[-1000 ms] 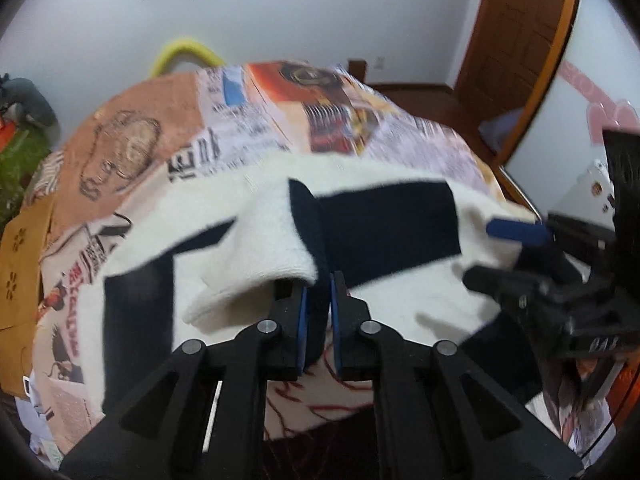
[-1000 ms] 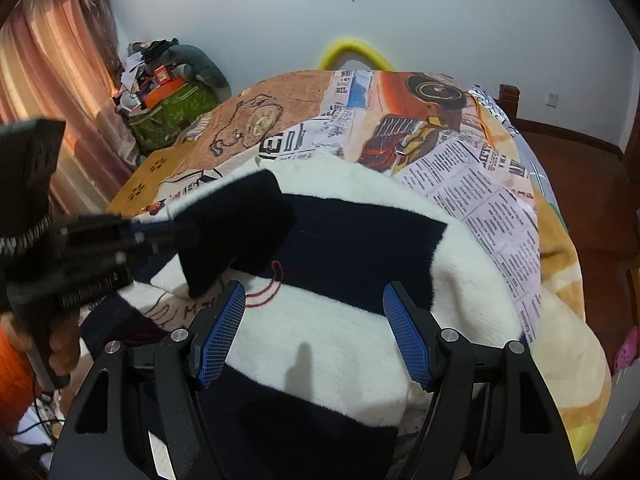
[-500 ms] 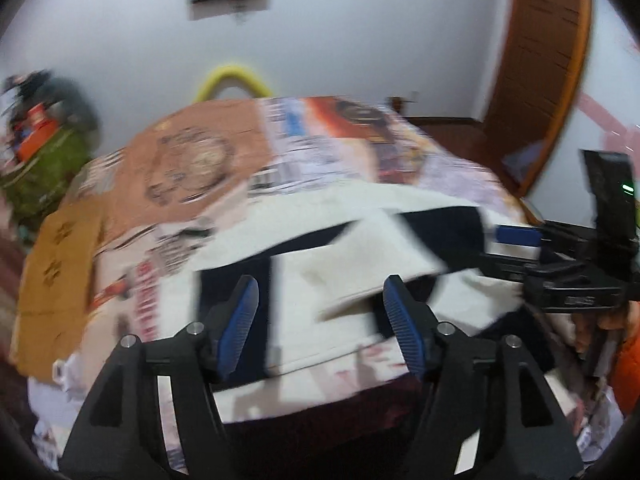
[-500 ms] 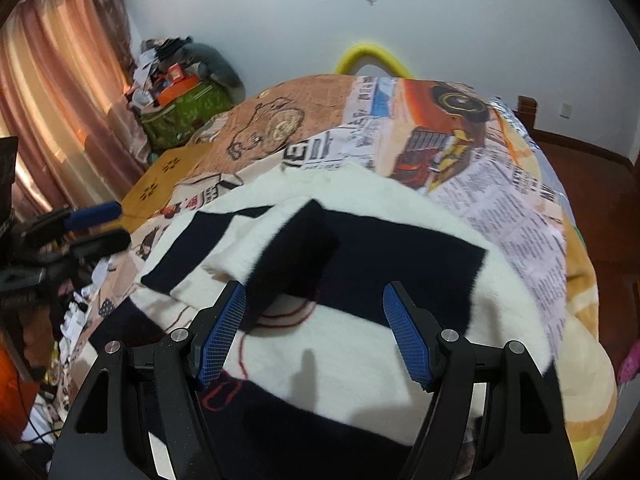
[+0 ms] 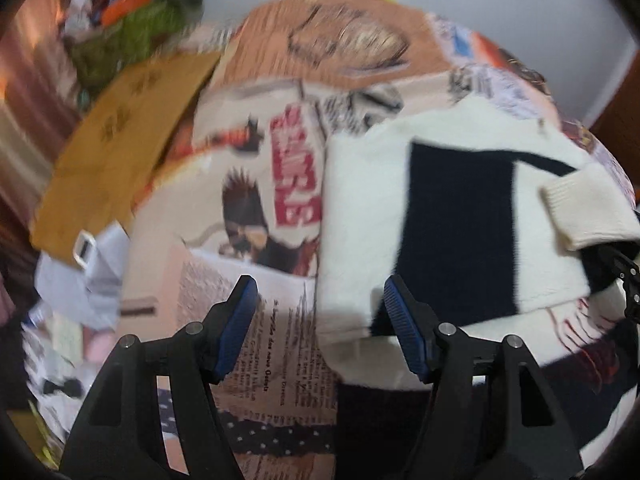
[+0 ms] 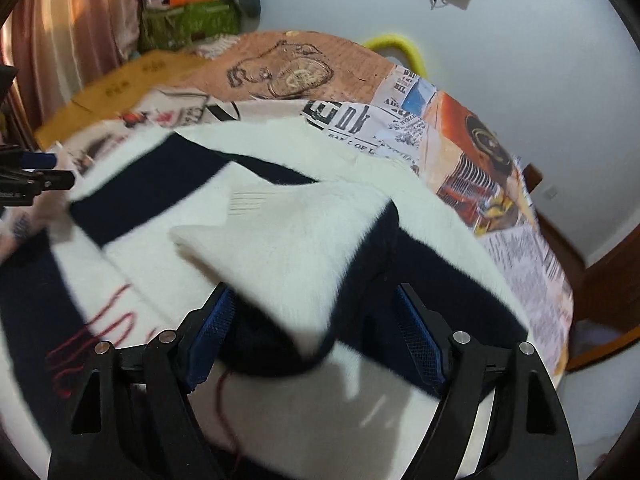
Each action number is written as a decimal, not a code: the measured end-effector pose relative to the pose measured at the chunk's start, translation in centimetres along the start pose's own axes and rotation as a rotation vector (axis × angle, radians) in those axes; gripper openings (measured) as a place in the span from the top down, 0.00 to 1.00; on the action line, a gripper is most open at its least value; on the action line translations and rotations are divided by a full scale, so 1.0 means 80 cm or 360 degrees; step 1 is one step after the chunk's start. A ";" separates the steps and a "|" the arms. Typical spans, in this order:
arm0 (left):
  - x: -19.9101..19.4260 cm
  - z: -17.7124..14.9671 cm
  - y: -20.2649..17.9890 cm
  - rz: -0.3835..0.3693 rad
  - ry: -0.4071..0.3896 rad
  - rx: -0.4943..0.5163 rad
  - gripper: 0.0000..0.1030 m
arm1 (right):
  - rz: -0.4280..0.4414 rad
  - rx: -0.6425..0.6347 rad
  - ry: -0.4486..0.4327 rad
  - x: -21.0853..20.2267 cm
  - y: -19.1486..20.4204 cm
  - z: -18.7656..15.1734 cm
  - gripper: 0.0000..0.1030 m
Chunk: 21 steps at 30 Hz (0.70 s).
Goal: Fold small clothes
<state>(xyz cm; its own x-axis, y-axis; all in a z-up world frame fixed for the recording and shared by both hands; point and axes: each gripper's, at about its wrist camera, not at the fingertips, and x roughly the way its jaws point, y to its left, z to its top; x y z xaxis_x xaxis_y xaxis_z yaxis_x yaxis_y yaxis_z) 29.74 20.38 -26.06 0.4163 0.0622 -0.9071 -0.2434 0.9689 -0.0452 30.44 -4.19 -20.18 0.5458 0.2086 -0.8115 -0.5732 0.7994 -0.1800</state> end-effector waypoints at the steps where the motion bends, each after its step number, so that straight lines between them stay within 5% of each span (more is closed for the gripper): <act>1: 0.011 -0.002 0.003 -0.0014 0.0034 -0.0015 0.37 | -0.0048 -0.0023 -0.0011 0.004 0.001 0.003 0.27; 5: 0.026 -0.012 -0.007 0.0007 0.0043 0.0036 0.37 | -0.0155 0.0017 -0.0104 -0.007 -0.013 0.012 0.27; 11: 0.028 -0.013 -0.012 0.0020 0.0034 0.0073 0.36 | -0.0127 0.0331 -0.0259 -0.038 -0.075 0.007 0.33; 21: 0.030 -0.012 -0.014 0.0033 0.0026 0.0062 0.36 | -0.0055 0.0720 -0.0244 -0.060 -0.139 -0.054 0.38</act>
<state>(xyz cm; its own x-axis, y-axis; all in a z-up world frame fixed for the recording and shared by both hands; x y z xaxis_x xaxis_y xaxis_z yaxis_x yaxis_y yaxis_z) 30.17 19.20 -28.57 0.3971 0.0785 -0.9144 -0.2175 0.9760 -0.0107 31.56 -16.48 -16.69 0.6630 0.2312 -0.7121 -0.2482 0.9652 0.0824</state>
